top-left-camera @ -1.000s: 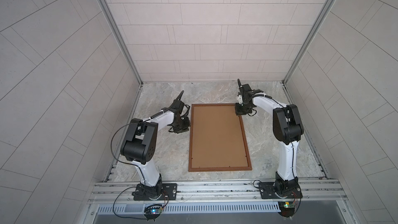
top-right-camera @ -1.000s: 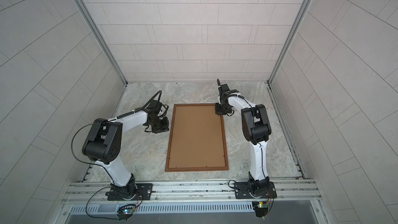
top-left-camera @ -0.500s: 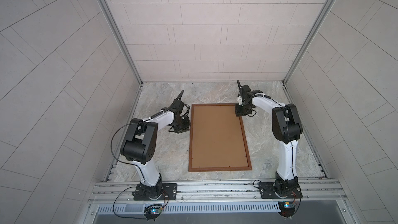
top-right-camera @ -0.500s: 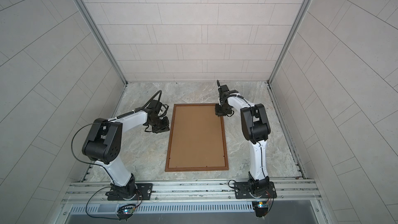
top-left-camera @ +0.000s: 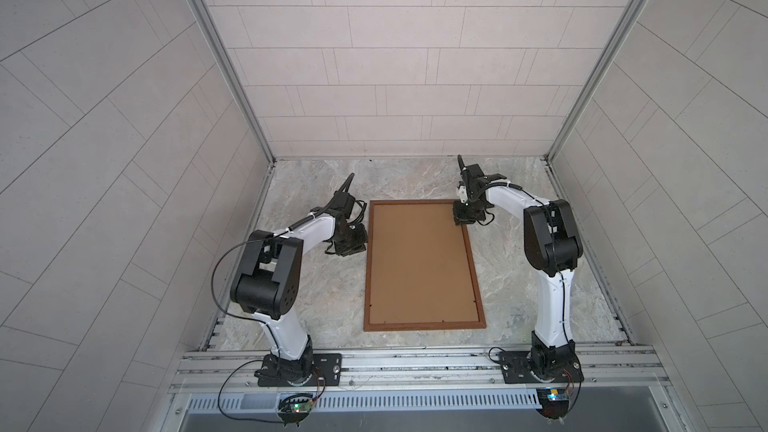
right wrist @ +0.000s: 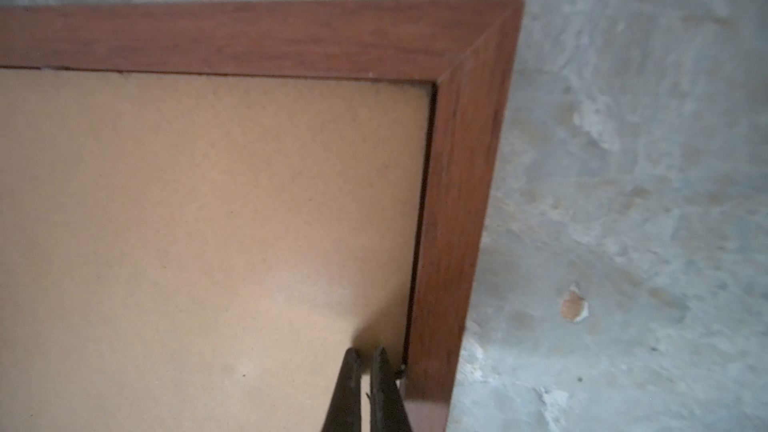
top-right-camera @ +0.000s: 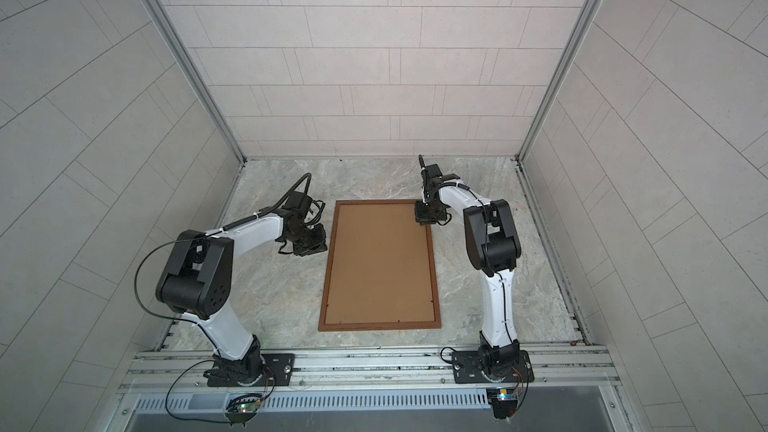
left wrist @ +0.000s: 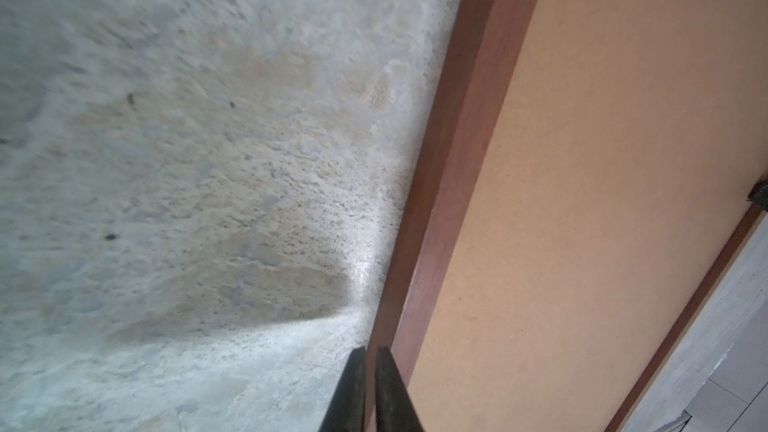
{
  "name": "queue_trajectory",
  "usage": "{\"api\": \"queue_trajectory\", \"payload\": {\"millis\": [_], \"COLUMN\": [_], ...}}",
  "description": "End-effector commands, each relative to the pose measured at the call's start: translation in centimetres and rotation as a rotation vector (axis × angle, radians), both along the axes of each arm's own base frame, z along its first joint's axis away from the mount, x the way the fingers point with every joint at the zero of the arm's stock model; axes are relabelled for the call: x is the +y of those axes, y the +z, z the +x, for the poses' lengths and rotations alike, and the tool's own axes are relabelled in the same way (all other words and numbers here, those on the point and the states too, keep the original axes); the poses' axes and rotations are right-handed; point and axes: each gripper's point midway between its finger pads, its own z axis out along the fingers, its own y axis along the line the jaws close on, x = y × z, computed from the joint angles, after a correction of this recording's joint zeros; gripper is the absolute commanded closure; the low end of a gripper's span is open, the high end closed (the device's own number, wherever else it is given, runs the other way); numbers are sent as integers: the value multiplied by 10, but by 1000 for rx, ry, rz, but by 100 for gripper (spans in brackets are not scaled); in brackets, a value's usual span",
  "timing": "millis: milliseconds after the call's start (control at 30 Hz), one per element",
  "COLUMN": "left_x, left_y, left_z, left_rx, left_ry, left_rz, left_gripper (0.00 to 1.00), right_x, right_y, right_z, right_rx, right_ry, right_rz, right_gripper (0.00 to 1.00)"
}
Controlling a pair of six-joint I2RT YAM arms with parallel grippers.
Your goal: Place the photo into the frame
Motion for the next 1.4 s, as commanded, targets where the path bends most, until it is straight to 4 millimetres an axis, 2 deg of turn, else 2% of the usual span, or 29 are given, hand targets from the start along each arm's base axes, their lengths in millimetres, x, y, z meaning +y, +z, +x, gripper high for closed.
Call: {"api": "queue_trajectory", "payload": {"millis": [0,333,567,1367], "left_x": [1,1,1,0], "left_y": [8,9,8,7], "left_z": [0,-1,-2,-3], "left_rx": [-17,-19,-15,-10], "left_ry": [2,-1,-3,-8], "left_rz": [-4,-5,-7,-13], "left_gripper": [87,87,87,87], "right_x": [-1,0,-9,-10], "right_y": [21,26,27,-7], "right_z": [-1,1,2,-13], "right_rx": [-30,-54,-54,51], "right_ry": [15,19,0,-8], "right_rz": [-11,7,-18,-21], "right_gripper": [100,100,100,100]}}
